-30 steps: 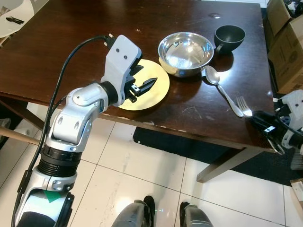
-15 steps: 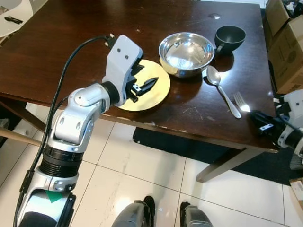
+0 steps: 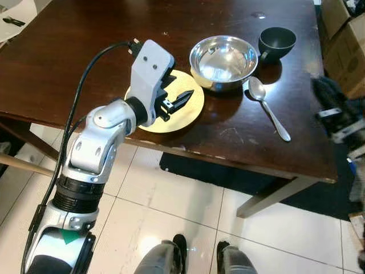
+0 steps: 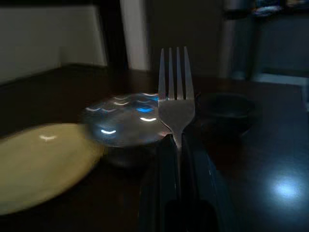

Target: Setting the table

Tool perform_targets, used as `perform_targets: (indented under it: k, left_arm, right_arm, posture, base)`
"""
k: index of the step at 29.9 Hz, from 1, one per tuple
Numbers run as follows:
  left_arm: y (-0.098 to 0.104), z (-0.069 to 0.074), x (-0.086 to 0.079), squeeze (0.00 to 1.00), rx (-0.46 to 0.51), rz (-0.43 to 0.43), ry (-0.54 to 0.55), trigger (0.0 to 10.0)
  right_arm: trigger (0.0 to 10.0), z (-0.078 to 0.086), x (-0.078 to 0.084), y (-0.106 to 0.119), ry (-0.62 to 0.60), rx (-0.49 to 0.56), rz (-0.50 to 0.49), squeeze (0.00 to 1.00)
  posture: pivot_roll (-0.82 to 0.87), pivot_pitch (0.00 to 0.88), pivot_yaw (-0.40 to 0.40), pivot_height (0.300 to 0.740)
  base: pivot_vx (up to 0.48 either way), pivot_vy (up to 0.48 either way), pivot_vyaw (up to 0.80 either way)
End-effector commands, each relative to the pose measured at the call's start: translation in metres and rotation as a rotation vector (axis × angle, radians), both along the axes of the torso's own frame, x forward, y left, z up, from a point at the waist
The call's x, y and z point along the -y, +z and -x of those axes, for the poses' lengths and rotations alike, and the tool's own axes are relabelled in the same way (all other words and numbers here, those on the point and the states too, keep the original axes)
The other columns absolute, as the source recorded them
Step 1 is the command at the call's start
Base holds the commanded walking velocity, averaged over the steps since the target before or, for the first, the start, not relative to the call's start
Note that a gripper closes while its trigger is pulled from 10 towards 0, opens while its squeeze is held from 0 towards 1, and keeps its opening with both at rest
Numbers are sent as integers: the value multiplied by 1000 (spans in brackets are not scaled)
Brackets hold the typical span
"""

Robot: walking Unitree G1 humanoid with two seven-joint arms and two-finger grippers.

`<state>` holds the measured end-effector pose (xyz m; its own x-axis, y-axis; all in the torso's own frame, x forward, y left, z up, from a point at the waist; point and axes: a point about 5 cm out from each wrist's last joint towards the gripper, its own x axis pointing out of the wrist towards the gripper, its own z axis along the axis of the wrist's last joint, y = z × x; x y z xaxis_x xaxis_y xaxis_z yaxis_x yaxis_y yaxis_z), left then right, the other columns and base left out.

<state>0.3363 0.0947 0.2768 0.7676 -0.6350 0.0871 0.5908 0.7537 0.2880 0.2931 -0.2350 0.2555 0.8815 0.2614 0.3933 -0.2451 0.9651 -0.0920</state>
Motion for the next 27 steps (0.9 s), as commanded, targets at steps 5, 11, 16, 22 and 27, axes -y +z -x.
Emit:
perform_targets:
  k: [5, 11, 16, 22, 27]
  left_arm:
    - [-6, 0, -6, 0, 14, 10, 49, 10000]
    - [-9, 1, -15, 0, 16, 16, 89, 10000]
    - [-12, 1, -17, 0, 19, 18, 109, 10000]
    - [-15, 1, -16, 0, 24, 26, 131, 10000]
    - [-24, 3, -20, 0, 23, 43, 187, 10000]
  right_arm:
    - [10000, 1, -55, -10, -11, -13, -19, 0]
    - [10000, 0, -67, -13, -119, -6, -95, 0]
    - [10000, 0, -72, -24, -136, -33, -79, 0]
    - [10000, 0, -86, -42, -105, -78, -51, 0]
    - [10000, 2, -95, -41, -97, -59, -89, 0]
  posture:
    - [-109, 154, 175, 740]
    - [-117, 139, 174, 740]
    - [-120, 135, 169, 740]
    - [-124, 130, 165, 740]
    - [-125, 121, 160, 740]
  base:
    - [0, 0, 0]
    - [0, 0, 0]
    - [0, 0, 0]
    - [0, 0, 0]
    - [0, 0, 0]
